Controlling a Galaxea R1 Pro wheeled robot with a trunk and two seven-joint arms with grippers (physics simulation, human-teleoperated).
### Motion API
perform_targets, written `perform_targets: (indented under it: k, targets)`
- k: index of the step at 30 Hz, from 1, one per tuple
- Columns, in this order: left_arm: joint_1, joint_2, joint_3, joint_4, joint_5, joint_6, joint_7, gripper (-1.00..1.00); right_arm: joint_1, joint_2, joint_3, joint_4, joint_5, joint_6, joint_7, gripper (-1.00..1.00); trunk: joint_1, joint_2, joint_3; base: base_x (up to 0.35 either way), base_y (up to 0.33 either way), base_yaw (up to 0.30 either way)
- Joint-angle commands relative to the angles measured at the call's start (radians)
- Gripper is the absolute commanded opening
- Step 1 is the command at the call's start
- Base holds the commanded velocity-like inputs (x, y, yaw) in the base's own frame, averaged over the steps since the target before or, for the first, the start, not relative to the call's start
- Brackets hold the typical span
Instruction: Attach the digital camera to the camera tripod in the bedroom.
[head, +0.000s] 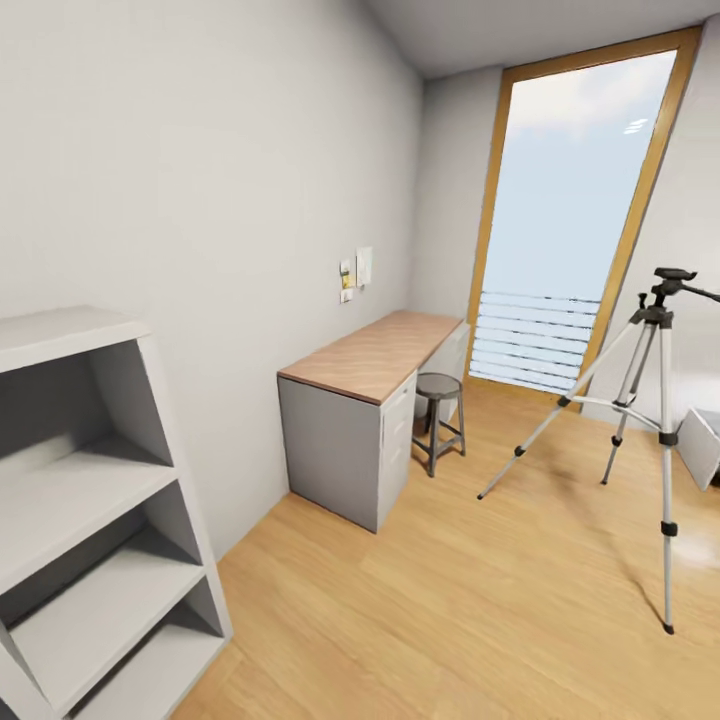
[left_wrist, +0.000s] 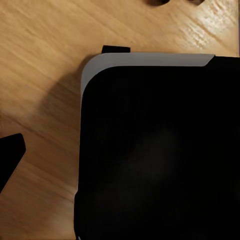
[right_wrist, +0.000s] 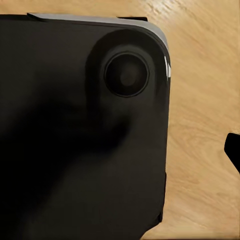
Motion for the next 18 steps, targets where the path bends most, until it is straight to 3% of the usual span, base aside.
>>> perform_targets:
  k: [1, 15, 18]
  targets:
    - [0.000, 0.000, -0.001, -0.001, 0.008, -0.002, 0.000, 1.00, 0.000, 0.000, 0.000, 0.000, 0.000, -0.003, 0.000, 1.00, 0.000, 0.000, -0.001, 0.000, 0.000, -0.286]
    - [0.001, 0.000, -0.001, -0.001, 0.009, -0.002, 0.000, 1.00, 0.000, 0.000, 0.003, 0.000, 0.000, 0.000, 0.000, 1.00, 0.000, 0.000, -0.001, 0.000, 0.000, -0.286]
    - [0.000, -0.010, 0.012, 0.001, 0.018, -0.003, 0.001, 1.00, 0.000, -0.004, 0.007, 0.000, 0.003, -0.002, 0.000, 1.00, 0.000, 0.000, -0.001, 0.000, 0.000, 0.000]
